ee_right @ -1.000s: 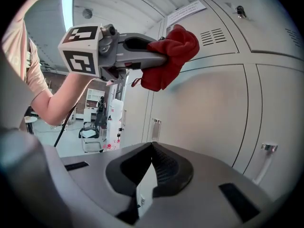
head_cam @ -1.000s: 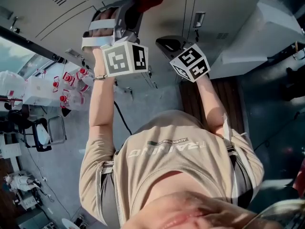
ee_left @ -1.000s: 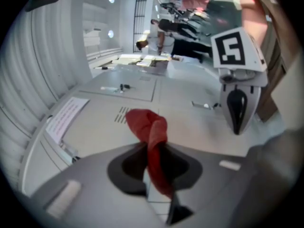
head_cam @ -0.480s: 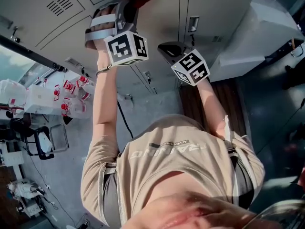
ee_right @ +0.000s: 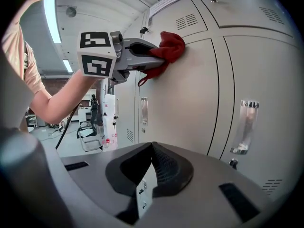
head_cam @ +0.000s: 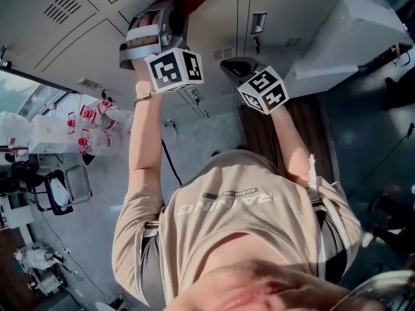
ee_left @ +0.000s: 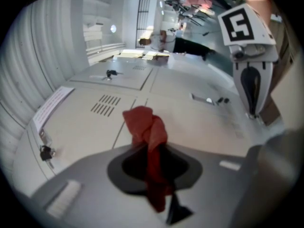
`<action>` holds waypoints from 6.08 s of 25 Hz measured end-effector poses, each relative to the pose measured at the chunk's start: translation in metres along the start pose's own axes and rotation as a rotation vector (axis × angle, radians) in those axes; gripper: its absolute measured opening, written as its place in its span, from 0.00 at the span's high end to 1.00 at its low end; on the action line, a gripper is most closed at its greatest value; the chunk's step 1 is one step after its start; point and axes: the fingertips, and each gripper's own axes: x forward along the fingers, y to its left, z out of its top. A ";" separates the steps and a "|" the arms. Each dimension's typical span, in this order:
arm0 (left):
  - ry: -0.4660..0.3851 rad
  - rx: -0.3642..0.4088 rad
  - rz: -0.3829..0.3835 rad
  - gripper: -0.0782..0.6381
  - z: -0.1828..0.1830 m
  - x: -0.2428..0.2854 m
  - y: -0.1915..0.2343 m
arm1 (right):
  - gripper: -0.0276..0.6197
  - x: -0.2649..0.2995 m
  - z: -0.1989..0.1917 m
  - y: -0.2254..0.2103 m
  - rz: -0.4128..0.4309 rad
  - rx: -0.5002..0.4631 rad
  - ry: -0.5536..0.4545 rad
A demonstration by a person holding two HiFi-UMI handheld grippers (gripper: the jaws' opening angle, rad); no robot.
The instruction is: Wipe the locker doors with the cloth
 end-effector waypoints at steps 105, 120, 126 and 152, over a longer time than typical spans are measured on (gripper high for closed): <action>0.052 0.046 -0.076 0.80 0.083 0.035 0.019 | 0.94 -0.060 0.060 -0.052 -0.028 -0.145 -0.118; 0.059 0.068 -0.115 0.80 0.070 0.042 -0.053 | 0.94 -0.038 0.051 -0.054 -0.008 -0.141 -0.141; 0.084 0.016 -0.199 0.80 0.058 0.044 -0.114 | 0.94 -0.027 0.014 -0.049 -0.007 -0.105 -0.133; 0.156 -0.105 -0.691 0.80 0.015 0.048 -0.394 | 0.94 -0.034 -0.100 -0.064 -0.058 0.071 0.021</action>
